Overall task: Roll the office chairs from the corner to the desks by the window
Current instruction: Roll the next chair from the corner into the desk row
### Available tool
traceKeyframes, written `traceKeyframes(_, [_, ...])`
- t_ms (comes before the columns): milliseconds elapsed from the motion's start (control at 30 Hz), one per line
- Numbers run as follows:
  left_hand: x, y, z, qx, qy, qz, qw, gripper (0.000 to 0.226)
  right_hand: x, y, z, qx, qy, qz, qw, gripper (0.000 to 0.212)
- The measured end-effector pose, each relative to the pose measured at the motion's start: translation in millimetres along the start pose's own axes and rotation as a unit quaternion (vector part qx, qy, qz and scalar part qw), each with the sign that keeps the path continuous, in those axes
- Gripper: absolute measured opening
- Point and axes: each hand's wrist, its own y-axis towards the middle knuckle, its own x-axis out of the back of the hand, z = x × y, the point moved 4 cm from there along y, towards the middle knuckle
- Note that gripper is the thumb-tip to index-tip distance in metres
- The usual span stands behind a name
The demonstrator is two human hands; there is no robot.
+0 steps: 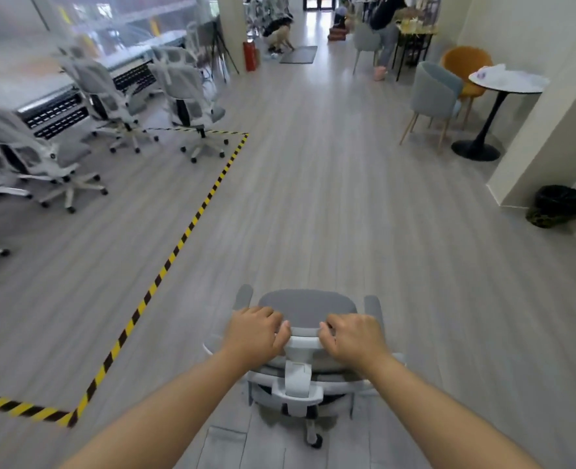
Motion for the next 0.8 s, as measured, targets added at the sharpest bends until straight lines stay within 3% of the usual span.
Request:
traceKeyframes(233, [19,-17,142,0.073,0.013,0.000,0.997,0.036,-37,103,110,0.070,0.014,-0.010,0.997,0.030])
traceKeyframes(500, [30,-23,308,0.119,0.011,-0.006,0.993,0.030,-93,206,235,0.047,0.034,-0.043,0.997,0.030])
traceKeyframes(800, [50,1,491,0.157,0.025,-0.073,0.985,0.031,-145,356,358,0.110,0.056,-0.057,0.991,0.033])
